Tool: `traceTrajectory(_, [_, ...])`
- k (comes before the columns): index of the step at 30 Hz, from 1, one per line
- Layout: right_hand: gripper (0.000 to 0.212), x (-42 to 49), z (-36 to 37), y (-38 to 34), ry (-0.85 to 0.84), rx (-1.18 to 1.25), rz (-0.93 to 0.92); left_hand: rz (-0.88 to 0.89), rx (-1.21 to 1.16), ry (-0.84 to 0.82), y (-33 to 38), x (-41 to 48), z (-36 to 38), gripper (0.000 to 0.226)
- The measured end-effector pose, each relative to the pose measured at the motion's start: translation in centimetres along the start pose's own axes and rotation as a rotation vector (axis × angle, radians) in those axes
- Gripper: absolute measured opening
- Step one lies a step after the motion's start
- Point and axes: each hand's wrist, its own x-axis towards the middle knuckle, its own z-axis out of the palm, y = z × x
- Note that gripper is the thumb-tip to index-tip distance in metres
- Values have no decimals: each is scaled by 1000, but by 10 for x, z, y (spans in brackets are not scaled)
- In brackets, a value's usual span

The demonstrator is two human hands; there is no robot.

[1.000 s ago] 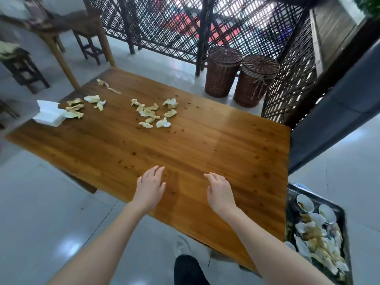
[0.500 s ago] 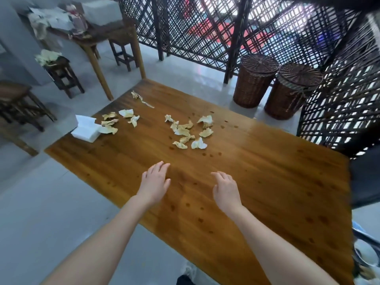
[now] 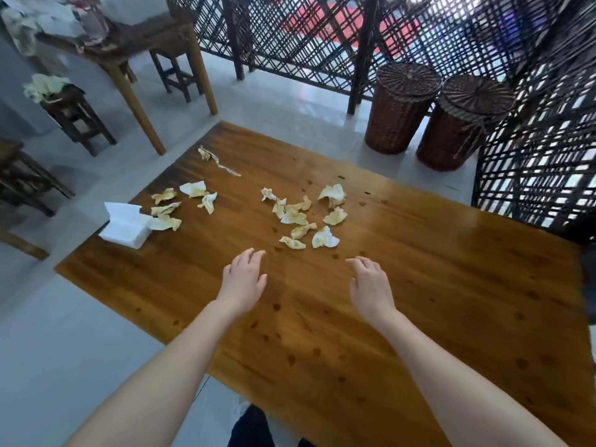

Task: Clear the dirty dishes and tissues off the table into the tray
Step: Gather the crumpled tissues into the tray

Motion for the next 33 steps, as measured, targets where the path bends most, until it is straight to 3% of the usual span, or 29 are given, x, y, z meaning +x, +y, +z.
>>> traceTrajectory(7, [46, 13, 14, 3, -6, -26, 153, 127, 17, -85, -1, 55, 5, 55])
traceTrajectory(18, [48, 84, 62, -62, -93, 42, 322, 278, 18, -126, -55, 145, -19, 53])
traceTrajectory(28, [86, 141, 111, -82, -264, 6, 435, 359, 8, -153, -70, 192, -21, 54])
traceTrajectory(33, [88, 152, 123, -72, -300, -16, 445, 369, 3, -177, -71, 204, -15, 53])
